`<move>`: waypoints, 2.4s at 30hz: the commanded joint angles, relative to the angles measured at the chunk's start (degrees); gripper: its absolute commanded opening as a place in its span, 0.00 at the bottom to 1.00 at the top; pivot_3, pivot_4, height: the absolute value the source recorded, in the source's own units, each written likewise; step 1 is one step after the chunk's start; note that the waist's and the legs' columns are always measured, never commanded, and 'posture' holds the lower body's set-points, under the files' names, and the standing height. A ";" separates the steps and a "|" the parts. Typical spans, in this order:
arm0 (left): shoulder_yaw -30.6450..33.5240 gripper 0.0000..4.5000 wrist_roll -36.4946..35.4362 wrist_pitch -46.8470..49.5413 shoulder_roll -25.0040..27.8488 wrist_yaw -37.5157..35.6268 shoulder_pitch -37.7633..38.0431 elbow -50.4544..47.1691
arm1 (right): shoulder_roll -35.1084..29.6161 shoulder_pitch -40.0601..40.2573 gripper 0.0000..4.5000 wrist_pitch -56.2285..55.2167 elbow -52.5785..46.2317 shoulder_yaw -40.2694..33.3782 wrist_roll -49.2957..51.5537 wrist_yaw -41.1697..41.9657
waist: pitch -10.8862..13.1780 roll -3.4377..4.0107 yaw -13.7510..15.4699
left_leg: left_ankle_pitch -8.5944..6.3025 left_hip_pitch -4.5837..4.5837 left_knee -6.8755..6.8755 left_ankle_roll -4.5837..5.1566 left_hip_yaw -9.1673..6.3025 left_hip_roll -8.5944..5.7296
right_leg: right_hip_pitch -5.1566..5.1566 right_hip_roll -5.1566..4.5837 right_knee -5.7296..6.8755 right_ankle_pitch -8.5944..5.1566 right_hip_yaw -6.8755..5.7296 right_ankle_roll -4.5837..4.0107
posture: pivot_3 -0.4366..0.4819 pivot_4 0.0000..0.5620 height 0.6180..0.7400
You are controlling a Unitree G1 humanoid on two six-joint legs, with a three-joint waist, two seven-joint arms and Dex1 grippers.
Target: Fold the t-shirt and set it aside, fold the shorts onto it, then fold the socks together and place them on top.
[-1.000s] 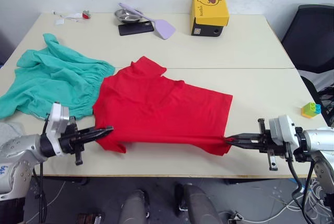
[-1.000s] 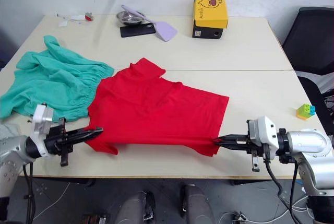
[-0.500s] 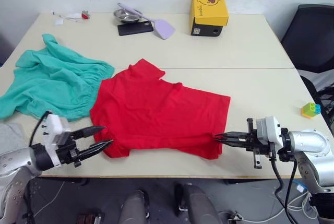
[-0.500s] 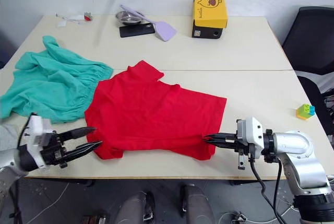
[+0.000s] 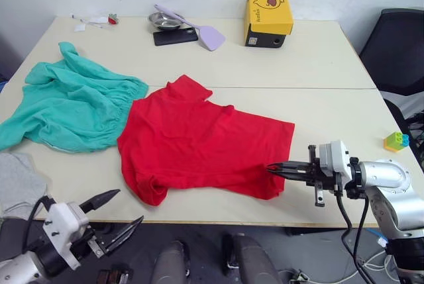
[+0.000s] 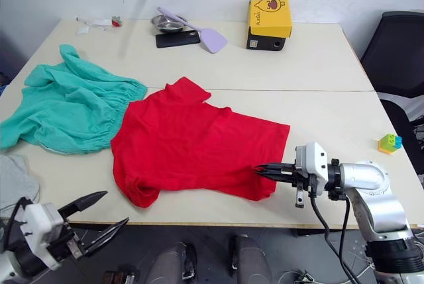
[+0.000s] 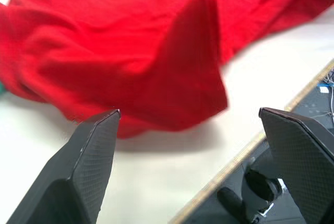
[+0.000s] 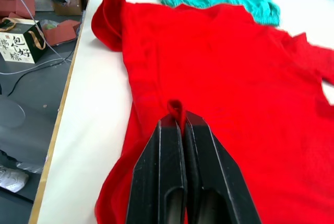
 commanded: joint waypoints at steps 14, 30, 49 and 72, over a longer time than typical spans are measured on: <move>-15.86 0.99 7.36 14.03 -6.65 24.41 -10.43 -3.83 | 0.87 -1.04 0.00 -0.04 -0.14 1.11 0.92 -0.20 | -0.05 -0.06 -0.03 | 0.04 -0.08 0.05 0.25 -0.01 0.02 | -0.04 0.03 0.10 0.37 0.00 0.66 | 0.48 0.27 1.00; 1.74 0.01 -1.50 12.59 19.17 0.81 -15.32 10.83 | 2.64 -2.44 0.00 -0.87 1.55 1.75 -0.08 -0.68 | -0.06 -0.02 0.11 | 0.06 -0.03 0.04 0.17 -0.01 0.03 | -0.07 -0.05 0.20 0.19 -0.07 0.31 | 0.48 0.27 1.00; -1.15 0.01 4.22 -17.57 30.20 -18.68 -23.92 27.57 | 3.52 -1.93 0.00 -1.70 1.89 1.65 -1.14 -1.67 | -0.05 0.23 -0.98 | -0.02 0.21 -0.27 -0.05 0.23 0.10 | -0.19 -0.05 0.54 0.18 0.02 0.25 | 0.48 0.27 1.00; 2.51 0.99 -1.70 0.57 13.39 -7.14 -8.24 16.97 | 3.91 -3.29 0.00 -1.22 2.83 2.18 -1.12 -1.09 | -0.08 0.04 -0.66 | -0.01 0.38 -0.15 -0.14 0.14 0.14 | -0.01 0.02 0.55 0.11 0.02 0.17 | 0.48 0.27 1.00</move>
